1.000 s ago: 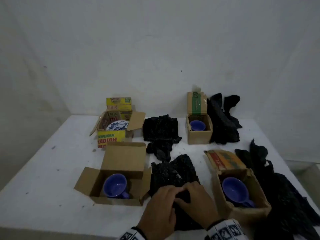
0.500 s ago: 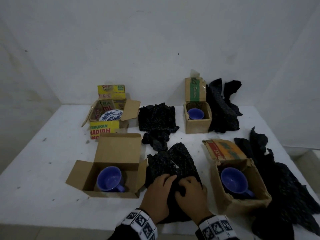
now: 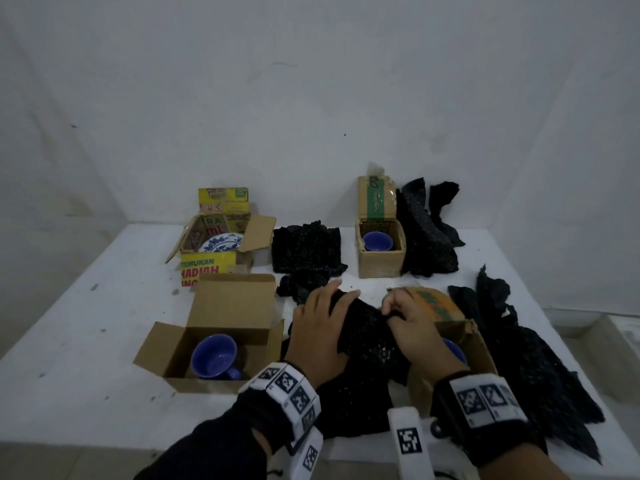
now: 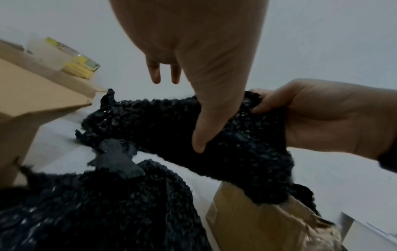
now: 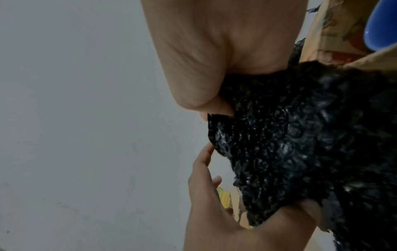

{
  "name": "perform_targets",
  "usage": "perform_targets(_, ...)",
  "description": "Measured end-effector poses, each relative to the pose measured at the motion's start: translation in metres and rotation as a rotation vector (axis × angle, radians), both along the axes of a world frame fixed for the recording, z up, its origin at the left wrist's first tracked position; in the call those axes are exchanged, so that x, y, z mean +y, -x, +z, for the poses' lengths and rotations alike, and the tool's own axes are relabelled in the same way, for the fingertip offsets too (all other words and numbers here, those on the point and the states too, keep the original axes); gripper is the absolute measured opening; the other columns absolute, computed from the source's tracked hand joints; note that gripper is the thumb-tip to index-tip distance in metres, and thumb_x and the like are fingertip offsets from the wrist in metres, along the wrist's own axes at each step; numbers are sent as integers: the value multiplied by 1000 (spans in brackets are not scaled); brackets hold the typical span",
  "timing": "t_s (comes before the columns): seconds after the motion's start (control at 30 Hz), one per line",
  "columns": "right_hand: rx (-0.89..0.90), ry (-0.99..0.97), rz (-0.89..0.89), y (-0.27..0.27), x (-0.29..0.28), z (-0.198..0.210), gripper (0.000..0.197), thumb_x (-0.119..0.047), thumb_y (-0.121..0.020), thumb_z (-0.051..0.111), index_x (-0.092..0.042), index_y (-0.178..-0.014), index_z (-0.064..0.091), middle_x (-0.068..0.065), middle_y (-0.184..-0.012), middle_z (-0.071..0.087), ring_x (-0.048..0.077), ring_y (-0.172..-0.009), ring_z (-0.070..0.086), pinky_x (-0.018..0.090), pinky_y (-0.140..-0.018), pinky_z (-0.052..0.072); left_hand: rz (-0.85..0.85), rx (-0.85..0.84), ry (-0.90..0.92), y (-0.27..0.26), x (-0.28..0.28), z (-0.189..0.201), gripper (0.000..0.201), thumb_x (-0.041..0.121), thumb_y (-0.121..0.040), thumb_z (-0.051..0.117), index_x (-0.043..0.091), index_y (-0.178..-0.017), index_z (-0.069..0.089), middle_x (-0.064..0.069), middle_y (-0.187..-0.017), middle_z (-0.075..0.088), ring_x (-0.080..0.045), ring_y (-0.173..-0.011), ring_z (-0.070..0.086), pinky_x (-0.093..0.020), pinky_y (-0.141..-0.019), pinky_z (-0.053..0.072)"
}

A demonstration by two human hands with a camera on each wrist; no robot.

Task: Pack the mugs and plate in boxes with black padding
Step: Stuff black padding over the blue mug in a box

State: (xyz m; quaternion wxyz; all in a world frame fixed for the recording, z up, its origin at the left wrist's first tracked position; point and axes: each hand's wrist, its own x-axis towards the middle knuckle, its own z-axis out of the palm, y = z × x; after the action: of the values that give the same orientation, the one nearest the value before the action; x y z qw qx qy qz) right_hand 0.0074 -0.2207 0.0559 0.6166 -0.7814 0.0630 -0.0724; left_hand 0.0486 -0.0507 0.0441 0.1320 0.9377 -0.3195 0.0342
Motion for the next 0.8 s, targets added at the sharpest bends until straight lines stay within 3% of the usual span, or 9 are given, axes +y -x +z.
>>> perform_targets(0.1, 63, -88, 29, 1, -1, 23, 33, 17, -78, 34, -13, -70, 47, 4, -68, 48, 16, -65, 45, 25, -57, 34, 12, -49, 75, -7, 0, 14, 54, 23, -64, 60, 29, -116, 44, 6, -152, 24, -19, -141, 17, -40, -99, 27)
perform_targets(0.17, 81, -172, 40, 4, 0, 35, 32, 9, -81, 38, -17, -69, 51, 5, -73, 50, 20, -73, 46, 31, -64, 34, 37, -13, 160, -11, 4, 21, 33, 18, -70, 58, 29, -98, 46, 9, -130, 52, -16, -133, 34, -42, -102, 27)
perform_targets(0.23, 65, -196, 103, 9, 3, 45, 20, -4, -86, 50, -20, -76, 55, 2, -78, 53, 19, -77, 50, 30, -68, 38, 28, 2, 209, -11, 12, 27, 23, 17, -74, 57, 28, -89, 43, 8, -85, 62, -17, -97, 58, -41, -95, 34)
perform_targets(0.3, 60, -60, 208, 15, 11, 53, 16, -15, -86, 65, -17, -92, 50, -1, -84, 56, 12, -76, 56, 26, -67, 45, -11, 19, 250, -9, 24, 34, 25, 17, -72, 58, 28, -85, 39, 8, -63, 49, -23, -67, 54, -34, -70, 39)
perform_targets(0.37, 37, 203, 280, 12, 23, 54, 40, -21, -78, 75, -14, -100, 42, 1, -94, 56, 12, -82, 58, 23, -66, 45, -47, 48, 302, -7, 38, 40, 30, 16, -70, 61, 29, -82, 37, 7, -65, 49, -21, -60, 47, -33, -54, 33)
perform_targets(0.47, -67, 572, 320, -2, 48, 45, 39, -18, -76, 74, -18, -96, 41, 5, -102, 45, 20, -90, 48, 21, -64, 35, -32, 91, 385, -11, 68, 42, 27, 13, -69, 67, 24, -76, 43, 4, -71, 56, -14, -64, 50, -33, -56, 40)
perform_targets(0.6, -201, 675, 298, -28, 88, 35, 16, -15, -81, 69, -15, -90, 56, -1, -101, 37, 15, -88, 46, 21, -79, 40, 14, 151, 448, -29, 120, 46, 24, 7, -67, 73, 24, -71, 55, 8, -75, 61, -9, -73, 56, -28, -65, 47)
perform_targets(0.7, -264, 779, 250, -47, 123, 32, 8, -16, -83, 66, -16, -89, 60, -2, -101, 45, 15, -86, 48, 23, -73, 42, 76, 137, 436, -47, 158, 48, 34, 4, -62, 79, 29, -75, 61, 17, -78, 60, 7, -77, 54, -7, -67, 41)
perform_targets(0.8, -257, 940, 194, -66, 157, 26, 10, -17, -83, 59, -23, -91, 58, -4, -94, 55, 19, -90, 49, 31, -69, 44, 155, 125, 367, -62, 190, 39, 35, 13, -63, 81, 35, -82, 63, 21, -81, 61, 8, -75, 54, -8, -68, 40)
